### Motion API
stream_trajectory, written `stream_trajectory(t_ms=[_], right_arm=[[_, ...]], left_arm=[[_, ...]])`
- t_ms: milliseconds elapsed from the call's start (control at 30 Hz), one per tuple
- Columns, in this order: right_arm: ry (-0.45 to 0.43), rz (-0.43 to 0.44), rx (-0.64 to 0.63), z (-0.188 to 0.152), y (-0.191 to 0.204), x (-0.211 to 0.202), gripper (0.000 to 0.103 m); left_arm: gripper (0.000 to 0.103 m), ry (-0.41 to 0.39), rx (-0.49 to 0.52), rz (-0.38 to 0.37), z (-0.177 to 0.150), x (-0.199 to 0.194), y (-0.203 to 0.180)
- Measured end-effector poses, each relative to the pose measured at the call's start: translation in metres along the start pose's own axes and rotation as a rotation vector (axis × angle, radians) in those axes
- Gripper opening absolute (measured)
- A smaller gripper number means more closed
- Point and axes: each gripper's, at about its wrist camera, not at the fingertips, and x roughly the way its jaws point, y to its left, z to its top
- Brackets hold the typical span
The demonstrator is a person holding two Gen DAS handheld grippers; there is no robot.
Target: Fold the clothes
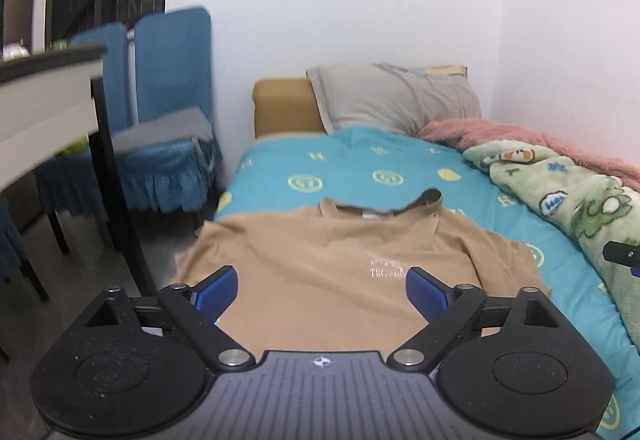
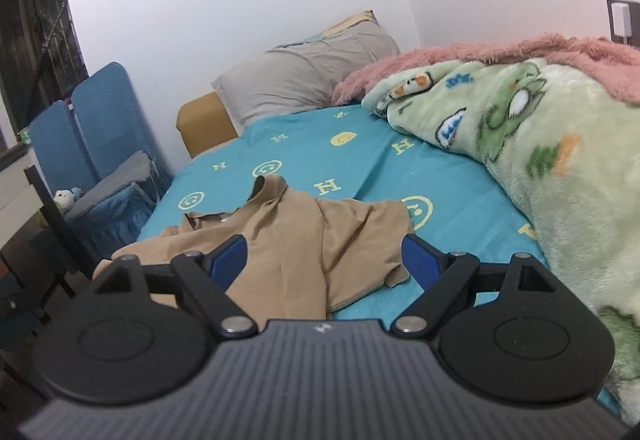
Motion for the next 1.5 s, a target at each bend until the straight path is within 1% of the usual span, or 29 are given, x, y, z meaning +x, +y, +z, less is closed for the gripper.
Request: stream_trajectory(t_ms=[133, 167, 233, 300, 367, 467, 533, 600, 633, 700, 767, 800, 833, 900, 967, 1033, 1100, 1133, 1167, 1233, 1300, 1367, 1400, 1433, 1467, 1500], right_arm=[[0.046, 0.095, 0.102, 0.002, -0.007, -0.004, 0.086], [0.068, 0.131, 0.143, 0.001, -0.012, -0.001, 0.086], [0.117, 0.211, 0.236, -0.002, -0.023, 0.006, 0.086], [0.156, 0.25, 0.364, -0.008, -0.038, 0.017, 0.086], [0.193, 0.281, 0.499, -0.014, -0.054, 0.029, 0.088], [0.245, 0.275, 0.664, -0.03, -0.075, 0.053, 0.088], [0.277, 0.242, 0.75, -0.042, -0.085, 0.069, 0.087], [0.293, 0.219, 0.802, -0.051, -0.093, 0.087, 0.087], [0.283, 0.213, 0.824, -0.055, -0.096, 0.095, 0.088], [0.257, 0.209, 0.874, -0.063, -0.101, 0.111, 0.081], [0.242, 0.216, 0.933, -0.07, -0.105, 0.13, 0.081], [0.224, 0.21, 0.947, -0.071, -0.106, 0.137, 0.074], [0.203, 0.202, 0.954, -0.071, -0.107, 0.144, 0.071], [0.16, 0.184, 0.974, -0.07, -0.107, 0.153, 0.071], [0.136, 0.163, 0.968, -0.067, -0.105, 0.163, 0.069], [0.115, 0.132, 0.953, -0.065, -0.105, 0.168, 0.055], [0.091, 0.087, 0.927, -0.063, -0.111, 0.168, 0.019], [0.079, 0.064, 0.913, -0.062, -0.113, 0.168, 0.011], [0.068, 0.042, 0.9, -0.062, -0.116, 0.168, 0.008], [0.044, -0.003, 0.873, -0.06, -0.121, 0.168, 0.008], [-0.041, -0.037, 0.867, -0.058, -0.126, 0.156, 0.008], [-0.092, -0.032, 0.874, -0.055, -0.13, 0.148, 0.008], [-0.092, -0.015, 0.885, -0.054, -0.133, 0.15, 0.008], [-0.073, 0.006, 0.902, -0.055, -0.135, 0.154, 0.008], [-0.047, 0.026, 0.92, -0.057, -0.138, 0.158, 0.01], [-0.016, 0.029, 0.936, -0.059, -0.139, 0.163, 0.011]], left_arm=[[0.099, 0.023, -0.054, 0.0, -0.004, -0.011, 0.006], [0.099, 0.031, -0.069, -0.001, -0.005, -0.014, 0.008], [0.1, 0.047, -0.098, -0.002, -0.008, -0.018, 0.012], [0.1, 0.068, -0.132, -0.007, -0.01, -0.022, 0.016], [0.1, 0.1, -0.178, -0.028, -0.01, -0.021, 0.02], [0.1, 0.106, -0.212, -0.037, -0.012, -0.022, 0.022], [0.1, 0.094, -0.201, -0.029, -0.015, -0.02, 0.019], [0.1, 0.079, -0.182, -0.021, -0.017, -0.017, 0.016], [0.1, 0.072, -0.172, -0.017, -0.019, -0.016, 0.014], [0.1, 0.063, -0.161, -0.012, -0.021, -0.012, 0.01], [0.1, 0.07, -0.172, -0.019, -0.023, -0.006, 0.01], [0.1, 0.071, -0.179, -0.025, -0.023, -0.004, 0.01], [0.1, 0.068, -0.185, -0.031, -0.024, -0.002, 0.01], [0.1, 0.056, -0.19, -0.037, -0.025, 0.001, 0.01], [0.1, 0.055, -0.193, -0.038, -0.026, 0.008, 0.009], [0.1, 0.059, -0.196, -0.038, -0.027, 0.015, 0.007], [0.1, 0.069, -0.198, -0.037, -0.027, 0.023, 0.005], [0.1, 0.075, -0.198, -0.036, -0.027, 0.027, 0.004], [0.1, 0.081, -0.199, -0.035, -0.027, 0.03, 0.004], [0.1, 0.092, -0.207, -0.036, -0.028, 0.033, 0.005], [0.1, 0.101, -0.219, -0.043, -0.029, 0.035, 0.006], [0.1, 0.108, -0.233, -0.05, -0.03, 0.037, 0.008], [0.1, 0.115, -0.242, -0.056, -0.031, 0.038, 0.009], [0.1, 0.121, -0.252, -0.062, -0.031, 0.039, 0.01], [0.1, 0.127, -0.258, -0.068, -0.032, 0.04, 0.01], [0.1, 0.132, -0.262, -0.074, -0.032, 0.042, 0.01]])
